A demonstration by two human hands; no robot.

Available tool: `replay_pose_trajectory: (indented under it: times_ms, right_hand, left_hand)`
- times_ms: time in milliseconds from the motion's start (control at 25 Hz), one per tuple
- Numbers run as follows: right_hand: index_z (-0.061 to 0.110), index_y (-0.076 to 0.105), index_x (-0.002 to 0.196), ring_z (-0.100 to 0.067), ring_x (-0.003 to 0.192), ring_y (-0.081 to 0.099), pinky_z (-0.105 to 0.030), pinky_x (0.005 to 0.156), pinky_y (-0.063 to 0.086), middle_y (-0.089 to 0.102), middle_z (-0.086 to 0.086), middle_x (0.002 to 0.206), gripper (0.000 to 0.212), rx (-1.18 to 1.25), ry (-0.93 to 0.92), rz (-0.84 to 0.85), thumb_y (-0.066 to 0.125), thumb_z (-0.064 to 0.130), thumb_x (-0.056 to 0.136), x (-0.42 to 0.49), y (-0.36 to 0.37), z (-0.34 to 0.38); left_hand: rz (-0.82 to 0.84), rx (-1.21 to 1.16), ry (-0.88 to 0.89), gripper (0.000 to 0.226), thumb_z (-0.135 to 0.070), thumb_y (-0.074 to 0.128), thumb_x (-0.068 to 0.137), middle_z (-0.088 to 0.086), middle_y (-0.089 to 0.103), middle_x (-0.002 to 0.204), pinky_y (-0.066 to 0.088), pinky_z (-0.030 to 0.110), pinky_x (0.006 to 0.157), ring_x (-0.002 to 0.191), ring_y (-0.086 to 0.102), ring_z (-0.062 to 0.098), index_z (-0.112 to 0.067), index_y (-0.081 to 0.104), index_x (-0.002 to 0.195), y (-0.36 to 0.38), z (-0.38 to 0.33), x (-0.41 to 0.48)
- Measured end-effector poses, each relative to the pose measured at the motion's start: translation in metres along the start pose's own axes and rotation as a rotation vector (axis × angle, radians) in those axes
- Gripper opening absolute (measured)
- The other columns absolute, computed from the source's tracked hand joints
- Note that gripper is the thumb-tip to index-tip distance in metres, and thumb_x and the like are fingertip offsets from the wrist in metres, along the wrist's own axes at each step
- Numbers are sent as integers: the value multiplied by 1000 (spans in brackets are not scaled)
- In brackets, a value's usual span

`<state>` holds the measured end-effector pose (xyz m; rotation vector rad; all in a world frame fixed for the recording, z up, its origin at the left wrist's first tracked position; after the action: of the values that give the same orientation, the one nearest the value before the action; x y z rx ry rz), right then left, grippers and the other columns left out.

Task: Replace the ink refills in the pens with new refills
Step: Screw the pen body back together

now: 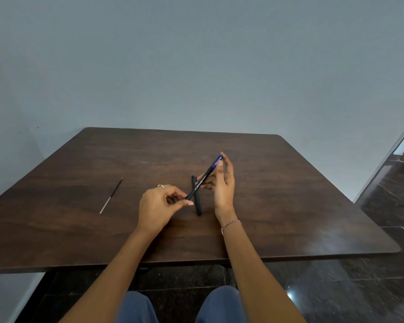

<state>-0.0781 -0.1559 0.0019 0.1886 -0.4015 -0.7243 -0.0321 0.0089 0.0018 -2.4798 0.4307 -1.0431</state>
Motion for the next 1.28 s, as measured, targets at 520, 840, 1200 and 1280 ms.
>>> replay_pose_trajectory:
  times_ms: [520, 840, 1200, 1280]
  right_hand:
    - [22, 72, 109, -18, 116, 50, -34, 107, 31, 64, -1, 110, 57, -643, 84, 54, 23, 50, 100, 71, -125, 31]
    - [22, 71, 106, -19, 125, 39, -34, 108, 26, 53, -6, 123, 62, -690, 114, -103, 20, 56, 98, 83, -172, 7]
    - [13, 61, 116, -31, 127, 38, -43, 106, 28, 49, -15, 132, 64, -981, 197, -115, 21, 60, 96, 90, -173, -5]
    - [13, 57, 118, -35, 126, 40, -44, 107, 28, 45, -18, 133, 61, -1005, 203, -125, 24, 59, 96, 89, -172, -4]
  left_hand:
    - [125, 597, -22, 111, -81, 65, 46, 6, 29, 145, 32, 39, 87, 119, 34, 25, -26, 33, 137, 122, -106, 9]
    - [150, 643, -133, 113, -83, 62, 50, 9, 25, 149, 30, 42, 89, 122, 34, 28, -19, 31, 138, 171, -109, 8]
    - [184, 664, -132, 115, -90, 53, 48, 9, 25, 149, 30, 45, 89, 123, 31, 28, -19, 36, 137, 181, -106, 11]
    - [182, 661, -138, 116, -91, 52, 47, 9, 26, 149, 30, 45, 89, 123, 31, 28, -19, 36, 137, 182, -106, 12]
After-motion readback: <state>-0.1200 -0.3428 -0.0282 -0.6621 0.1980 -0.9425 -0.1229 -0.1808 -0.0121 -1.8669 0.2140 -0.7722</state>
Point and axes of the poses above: each hand's wrist, its own x-axis towards the middle knuckle, its own y-axis out of the palm, z = x × y, the point moved 4 cm from there along x, towards the middle knuckle
